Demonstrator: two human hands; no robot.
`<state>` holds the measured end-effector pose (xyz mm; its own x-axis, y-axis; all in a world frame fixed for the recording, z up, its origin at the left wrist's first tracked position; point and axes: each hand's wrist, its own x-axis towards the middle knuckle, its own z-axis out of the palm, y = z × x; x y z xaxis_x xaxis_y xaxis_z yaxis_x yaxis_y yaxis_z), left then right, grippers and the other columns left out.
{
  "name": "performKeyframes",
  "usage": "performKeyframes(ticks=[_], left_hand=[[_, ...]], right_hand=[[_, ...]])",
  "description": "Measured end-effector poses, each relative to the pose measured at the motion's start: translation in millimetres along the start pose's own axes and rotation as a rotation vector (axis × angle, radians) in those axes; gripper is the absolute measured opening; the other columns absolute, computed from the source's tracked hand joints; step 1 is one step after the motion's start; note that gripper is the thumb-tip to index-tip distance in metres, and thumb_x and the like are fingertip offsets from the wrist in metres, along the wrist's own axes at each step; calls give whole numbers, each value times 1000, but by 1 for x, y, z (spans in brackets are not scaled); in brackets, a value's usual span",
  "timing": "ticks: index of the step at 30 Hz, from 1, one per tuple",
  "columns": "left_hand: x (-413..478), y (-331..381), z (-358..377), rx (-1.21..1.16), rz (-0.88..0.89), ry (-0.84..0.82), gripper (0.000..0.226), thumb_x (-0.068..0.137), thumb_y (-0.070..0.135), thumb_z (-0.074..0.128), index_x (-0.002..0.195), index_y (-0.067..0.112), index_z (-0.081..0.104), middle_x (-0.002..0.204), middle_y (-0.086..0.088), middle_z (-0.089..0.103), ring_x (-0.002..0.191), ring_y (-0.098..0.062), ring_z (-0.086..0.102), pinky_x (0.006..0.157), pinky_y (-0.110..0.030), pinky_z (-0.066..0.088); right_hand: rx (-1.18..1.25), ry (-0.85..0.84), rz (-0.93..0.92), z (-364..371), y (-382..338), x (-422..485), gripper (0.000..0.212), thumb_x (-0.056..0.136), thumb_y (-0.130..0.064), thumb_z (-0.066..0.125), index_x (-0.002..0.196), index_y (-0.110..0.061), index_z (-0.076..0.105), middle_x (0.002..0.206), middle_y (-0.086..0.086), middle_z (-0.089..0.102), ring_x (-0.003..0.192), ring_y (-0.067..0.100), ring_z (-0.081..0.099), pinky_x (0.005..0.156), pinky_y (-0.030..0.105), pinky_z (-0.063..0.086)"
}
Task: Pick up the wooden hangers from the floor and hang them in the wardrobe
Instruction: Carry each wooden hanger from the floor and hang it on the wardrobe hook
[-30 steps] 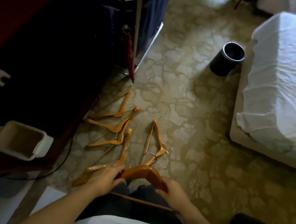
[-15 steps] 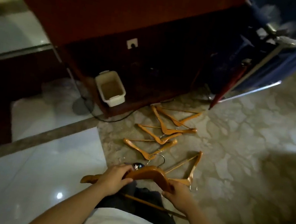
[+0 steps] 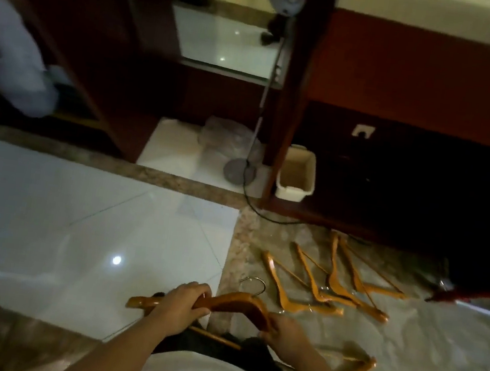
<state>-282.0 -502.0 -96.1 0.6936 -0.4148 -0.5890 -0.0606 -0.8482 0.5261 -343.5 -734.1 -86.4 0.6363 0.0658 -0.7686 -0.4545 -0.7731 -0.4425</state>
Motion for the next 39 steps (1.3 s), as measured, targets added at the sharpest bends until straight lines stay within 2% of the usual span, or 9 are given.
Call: performKeyframes(ticks=[4,9,14,16,20,23,28,34,39], left_hand=[[-19,-62,-38,-141,-115,82,17,90,29,58,107,27,55,104,5,59,95,-11,57,89,-25,49],[-38,-153,-98,-246,-191,128,21,90,28,58,110,22,57,107,0,61,97,-15,59,89,-26,49],[-53,-240,-162,-301,-230,215,19,91,28,57,109,22,58,104,0,61,93,-13,57,86,-24,49],[-62,-269,-181,-330,-252,260,19,91,28,57,109,21,58,100,2,59,91,-12,57,82,-22,47],[-78,-314,-202,-429,-318,334,12,90,27,58,101,24,56,95,6,56,90,-11,56,79,-17,40],[-83,-340,-219,-475,-364,401,8,91,28,57,93,29,50,90,6,55,85,-10,55,73,-14,38],[-78,-386,-270,-522,-466,512,4,91,29,56,92,28,52,87,5,55,80,-8,54,70,-13,37],[-59,-449,-363,-511,-572,623,5,92,30,55,95,28,52,91,5,55,82,-9,52,74,-17,38],[-44,-498,-442,-509,-606,704,8,91,31,55,98,26,57,93,4,58,83,-10,56,71,-17,42]], right_hand=[[-189,-52,-119,-5,-84,40,10,89,-27,59,85,-34,54,92,-7,53,87,9,48,70,20,36],[-289,-94,-135,17,-190,97,23,85,-24,62,106,-12,65,94,-1,59,95,18,60,83,25,44],[-368,-134,-190,38,-302,144,9,83,-27,63,81,-19,59,82,-2,57,65,3,49,60,14,35],[-397,-156,-222,46,-342,161,17,82,-27,64,71,-29,52,75,-6,55,63,2,48,57,13,34],[-504,-191,-293,57,-412,186,6,84,-28,64,85,-24,59,83,-4,57,78,11,54,67,18,38],[-555,-213,-352,59,-461,210,15,85,-30,63,97,-21,62,92,-2,60,84,13,56,78,22,41],[-628,-279,-456,62,-550,255,20,87,-29,60,103,-16,63,97,3,64,85,14,56,72,22,40],[-649,-334,-569,54,-671,322,10,88,-26,61,96,-21,59,74,-11,52,83,14,55,67,20,40],[-682,-339,-646,37,-771,369,29,87,-26,62,112,-13,63,97,2,65,96,18,61,80,27,45]])
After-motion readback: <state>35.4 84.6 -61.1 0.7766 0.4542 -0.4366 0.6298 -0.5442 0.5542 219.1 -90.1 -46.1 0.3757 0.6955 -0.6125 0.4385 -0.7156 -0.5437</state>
